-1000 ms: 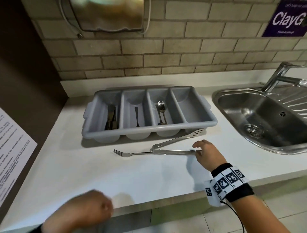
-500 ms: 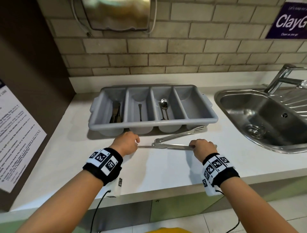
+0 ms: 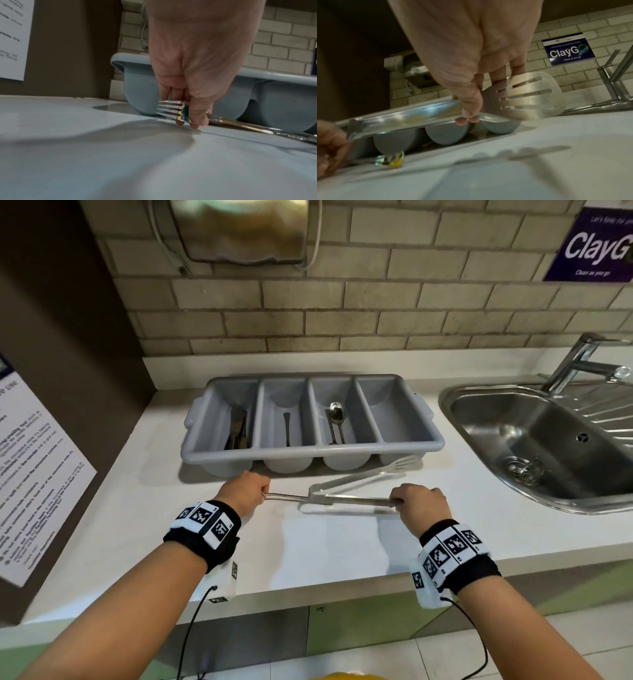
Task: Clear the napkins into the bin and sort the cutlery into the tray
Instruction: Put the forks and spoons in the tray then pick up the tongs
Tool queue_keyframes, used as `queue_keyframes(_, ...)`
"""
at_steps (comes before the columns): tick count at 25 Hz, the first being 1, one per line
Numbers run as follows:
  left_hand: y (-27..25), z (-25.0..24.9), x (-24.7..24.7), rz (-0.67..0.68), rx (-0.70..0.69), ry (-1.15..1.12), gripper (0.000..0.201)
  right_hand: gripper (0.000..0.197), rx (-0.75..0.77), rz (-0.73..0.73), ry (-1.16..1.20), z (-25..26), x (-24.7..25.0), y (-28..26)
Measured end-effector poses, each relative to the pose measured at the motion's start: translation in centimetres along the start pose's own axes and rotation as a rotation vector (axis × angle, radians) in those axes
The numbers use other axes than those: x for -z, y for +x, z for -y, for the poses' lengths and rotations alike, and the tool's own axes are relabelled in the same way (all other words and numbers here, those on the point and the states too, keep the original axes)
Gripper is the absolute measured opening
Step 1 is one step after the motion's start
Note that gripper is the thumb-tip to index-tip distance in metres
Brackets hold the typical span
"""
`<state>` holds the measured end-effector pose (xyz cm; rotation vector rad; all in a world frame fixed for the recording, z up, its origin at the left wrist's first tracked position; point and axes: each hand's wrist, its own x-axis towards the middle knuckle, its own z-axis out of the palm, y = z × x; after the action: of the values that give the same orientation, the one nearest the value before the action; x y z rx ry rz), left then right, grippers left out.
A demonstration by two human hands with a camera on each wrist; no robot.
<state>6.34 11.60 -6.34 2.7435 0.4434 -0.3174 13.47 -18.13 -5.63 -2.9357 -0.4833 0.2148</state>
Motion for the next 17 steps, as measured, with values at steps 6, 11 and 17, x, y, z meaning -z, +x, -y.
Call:
queue_keyframes(6, -5.2, 0.2, 2.0, 0.057, -0.062, -0.101, 0.019, 0.021, 0.178, -0.228, 0.110, -0.5, 4.2, -4.0)
queue_keyframes(11, -9.0, -2.6, 6.1, -0.065, -0.143, -0.491, 0.023, 0.015, 0.235, -0.393, 0.294, -1.4, 7.5, -4.4)
queue_keyframes(17, -1.7, -6.9, 9.7, -0.376, -0.006, -0.580, 0.028, 0.015, 0.159, -0.440, 0.307, -0.2, 9.9, -1.7)
